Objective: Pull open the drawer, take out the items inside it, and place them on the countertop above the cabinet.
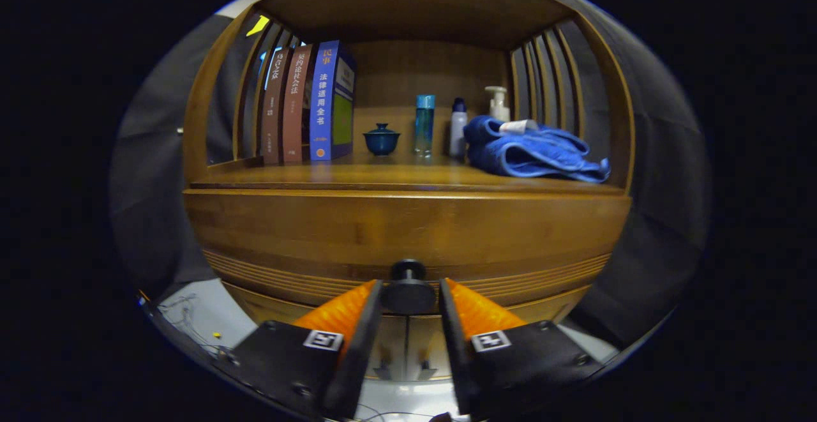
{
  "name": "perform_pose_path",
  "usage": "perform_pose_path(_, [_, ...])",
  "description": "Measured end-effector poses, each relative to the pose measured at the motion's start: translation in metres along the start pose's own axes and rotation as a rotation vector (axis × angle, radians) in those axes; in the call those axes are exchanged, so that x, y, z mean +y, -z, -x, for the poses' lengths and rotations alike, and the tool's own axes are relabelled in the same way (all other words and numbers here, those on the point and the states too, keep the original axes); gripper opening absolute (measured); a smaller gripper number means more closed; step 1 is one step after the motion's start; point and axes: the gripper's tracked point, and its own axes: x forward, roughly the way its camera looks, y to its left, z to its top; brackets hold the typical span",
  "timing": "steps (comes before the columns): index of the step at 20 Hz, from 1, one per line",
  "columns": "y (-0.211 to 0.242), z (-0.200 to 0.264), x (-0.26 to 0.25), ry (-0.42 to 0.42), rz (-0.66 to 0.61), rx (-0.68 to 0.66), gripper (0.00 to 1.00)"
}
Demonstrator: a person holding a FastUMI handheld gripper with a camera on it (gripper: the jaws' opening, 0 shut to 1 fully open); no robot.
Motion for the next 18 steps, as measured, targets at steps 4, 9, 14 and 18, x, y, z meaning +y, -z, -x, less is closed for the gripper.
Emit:
perform_pose_path(4, [0.001, -0.007, -0.002, -0.017, -0.015, -0.002, 0.38])
perform_pose_path(9, [0.004, 0.006, -0.004, -0.009, -0.022, 0.019, 0.3])
perform_pose_path(14, [0.013, 0.045, -0.008, -0.011, -0.034, 0.025, 0.3])
perform_pose_path(18, [0.02, 0.075, -0.01, -0.012, -0.03, 0.017, 0.3])
